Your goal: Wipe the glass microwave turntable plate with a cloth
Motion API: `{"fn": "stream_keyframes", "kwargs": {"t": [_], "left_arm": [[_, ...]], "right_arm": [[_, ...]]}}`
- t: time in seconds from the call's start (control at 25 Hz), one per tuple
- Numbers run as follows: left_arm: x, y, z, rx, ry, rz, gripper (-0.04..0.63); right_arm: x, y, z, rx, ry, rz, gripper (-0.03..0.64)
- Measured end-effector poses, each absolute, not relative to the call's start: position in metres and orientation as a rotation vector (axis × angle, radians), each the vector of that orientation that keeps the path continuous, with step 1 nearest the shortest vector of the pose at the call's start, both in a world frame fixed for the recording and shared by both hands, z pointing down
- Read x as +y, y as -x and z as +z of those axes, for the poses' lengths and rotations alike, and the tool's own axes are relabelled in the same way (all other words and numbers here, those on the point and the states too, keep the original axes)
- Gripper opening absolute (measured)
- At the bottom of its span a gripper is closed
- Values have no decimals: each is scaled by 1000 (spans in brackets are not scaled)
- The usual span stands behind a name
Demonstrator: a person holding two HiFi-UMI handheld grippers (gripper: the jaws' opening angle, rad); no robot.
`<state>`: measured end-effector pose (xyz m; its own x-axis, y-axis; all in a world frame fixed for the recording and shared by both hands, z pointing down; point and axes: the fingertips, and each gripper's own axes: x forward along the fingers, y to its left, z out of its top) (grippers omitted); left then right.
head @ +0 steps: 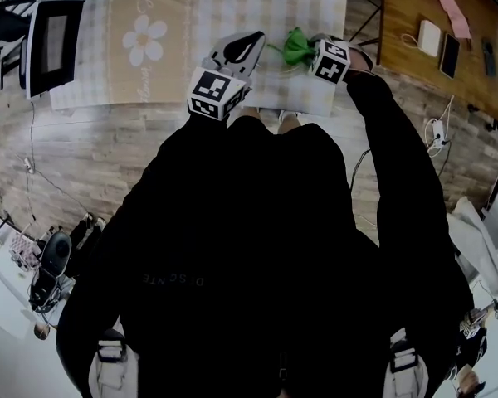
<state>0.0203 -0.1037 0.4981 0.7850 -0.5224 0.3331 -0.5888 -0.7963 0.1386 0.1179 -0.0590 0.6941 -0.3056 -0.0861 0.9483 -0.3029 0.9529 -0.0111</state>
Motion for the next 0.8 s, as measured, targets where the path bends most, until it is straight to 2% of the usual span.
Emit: {"fn": "stream_keyframes", "kwargs": {"t": [0.56, 0.8], "left_arm": [[-106, -29, 499, -820, -2758, 415, 21], [-113, -11, 502, -848, -2747, 420, 21]], "right_arm": [[-51, -168, 694, -1816, -321, 313, 136], [-57, -140, 666, -1935, -388, 407, 135]]}}
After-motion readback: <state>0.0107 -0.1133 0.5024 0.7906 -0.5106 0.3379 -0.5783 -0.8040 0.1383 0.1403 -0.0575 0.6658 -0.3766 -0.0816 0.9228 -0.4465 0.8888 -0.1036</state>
